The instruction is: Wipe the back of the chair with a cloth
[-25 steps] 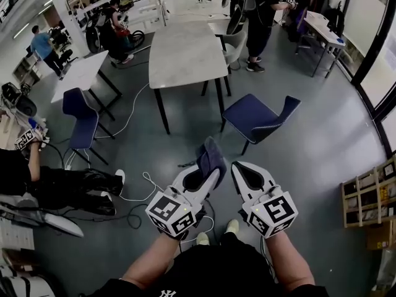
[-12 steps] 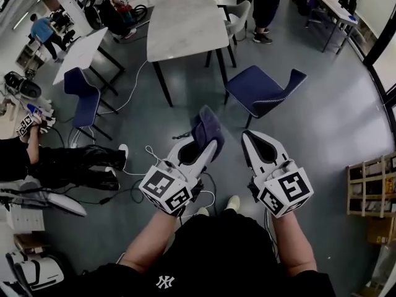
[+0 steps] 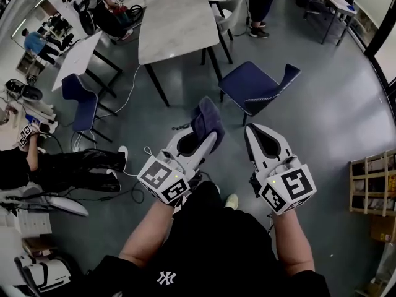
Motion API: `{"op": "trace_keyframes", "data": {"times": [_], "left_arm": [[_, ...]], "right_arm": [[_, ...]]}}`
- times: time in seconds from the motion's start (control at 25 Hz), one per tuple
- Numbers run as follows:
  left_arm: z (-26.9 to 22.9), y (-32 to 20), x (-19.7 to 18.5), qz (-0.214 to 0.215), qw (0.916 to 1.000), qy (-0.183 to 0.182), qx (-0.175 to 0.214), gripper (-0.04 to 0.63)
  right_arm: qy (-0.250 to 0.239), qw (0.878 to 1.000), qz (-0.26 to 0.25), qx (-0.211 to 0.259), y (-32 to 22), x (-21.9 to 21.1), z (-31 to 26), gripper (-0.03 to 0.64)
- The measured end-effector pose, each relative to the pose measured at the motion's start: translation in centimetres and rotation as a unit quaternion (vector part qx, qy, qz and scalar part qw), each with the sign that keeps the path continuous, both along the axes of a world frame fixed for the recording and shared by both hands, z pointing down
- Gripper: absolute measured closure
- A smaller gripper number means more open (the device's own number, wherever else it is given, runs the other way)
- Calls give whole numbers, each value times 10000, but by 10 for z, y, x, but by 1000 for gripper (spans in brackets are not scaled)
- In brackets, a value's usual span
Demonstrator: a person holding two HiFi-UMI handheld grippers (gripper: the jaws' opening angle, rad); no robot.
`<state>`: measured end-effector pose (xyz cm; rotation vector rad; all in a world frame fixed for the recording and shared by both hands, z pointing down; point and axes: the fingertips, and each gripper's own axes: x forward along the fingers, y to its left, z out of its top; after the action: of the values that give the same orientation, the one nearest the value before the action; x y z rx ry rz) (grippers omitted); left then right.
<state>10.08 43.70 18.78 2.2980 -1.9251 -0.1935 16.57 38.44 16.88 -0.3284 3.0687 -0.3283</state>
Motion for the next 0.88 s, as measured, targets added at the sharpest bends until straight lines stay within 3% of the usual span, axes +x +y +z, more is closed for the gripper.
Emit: {"op": "trace_keyframes", "data": {"times": [0.4,0.88], "left_arm": [[28,-85,-9,453,9987,179,-124,525],[67,-227,-101,1522,9877,232,-257,525]], "right_arm": [[135,9992,359,-78,-74,-10,20,603],[378,9945,948,-251,-210,-119,47,603]]}}
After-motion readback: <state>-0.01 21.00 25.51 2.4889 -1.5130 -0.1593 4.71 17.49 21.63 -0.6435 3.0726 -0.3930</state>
